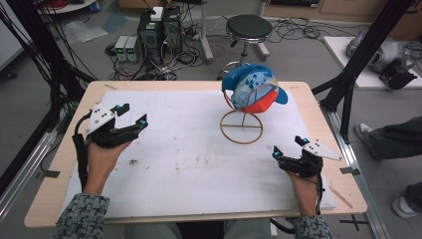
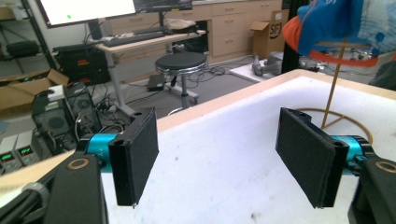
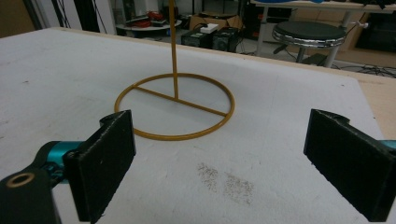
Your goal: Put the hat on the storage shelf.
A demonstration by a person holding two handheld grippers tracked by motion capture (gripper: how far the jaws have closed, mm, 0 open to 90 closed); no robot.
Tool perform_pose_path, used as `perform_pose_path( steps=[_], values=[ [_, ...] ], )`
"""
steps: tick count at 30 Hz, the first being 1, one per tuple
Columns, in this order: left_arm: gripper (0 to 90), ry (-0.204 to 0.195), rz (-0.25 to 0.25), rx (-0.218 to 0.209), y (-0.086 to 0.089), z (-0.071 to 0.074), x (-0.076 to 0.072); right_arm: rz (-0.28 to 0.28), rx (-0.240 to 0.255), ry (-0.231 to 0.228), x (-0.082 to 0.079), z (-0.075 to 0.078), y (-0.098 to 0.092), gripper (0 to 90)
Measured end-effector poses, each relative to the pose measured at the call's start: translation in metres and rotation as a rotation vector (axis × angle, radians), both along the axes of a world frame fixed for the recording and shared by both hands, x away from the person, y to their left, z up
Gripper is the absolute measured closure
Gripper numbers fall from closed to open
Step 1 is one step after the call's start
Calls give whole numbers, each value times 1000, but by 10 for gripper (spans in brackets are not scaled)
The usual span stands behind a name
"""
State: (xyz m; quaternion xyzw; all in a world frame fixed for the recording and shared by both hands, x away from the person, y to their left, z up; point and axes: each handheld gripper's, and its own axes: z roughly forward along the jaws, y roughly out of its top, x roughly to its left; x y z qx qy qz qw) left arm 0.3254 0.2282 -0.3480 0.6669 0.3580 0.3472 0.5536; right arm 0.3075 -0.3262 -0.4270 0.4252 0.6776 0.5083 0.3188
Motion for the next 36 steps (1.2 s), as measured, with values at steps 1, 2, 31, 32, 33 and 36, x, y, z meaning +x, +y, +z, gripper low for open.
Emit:
perform_pose_path(
  steps=[1,2,31,32,33,36],
  values=[
    [298,0,6,4,2,-4,-2,0,0,0,0,0,0,81],
    [291,3,13,-5,4,-7,-4,-1,-2,-1,0,0,0,81],
    [230,-21,44,8,20,-27,-19,6,-31,4,-4,0,12,81],
    [230,-23,47,6,20,-27,-19,8,-32,3,-5,0,12,81],
    [228,-20,51,5,21,-27,-20,7,-30,3,-4,0,12,81],
    [226,-20,59,9,23,-30,-21,9,-31,3,-4,0,11,81]
  ],
)
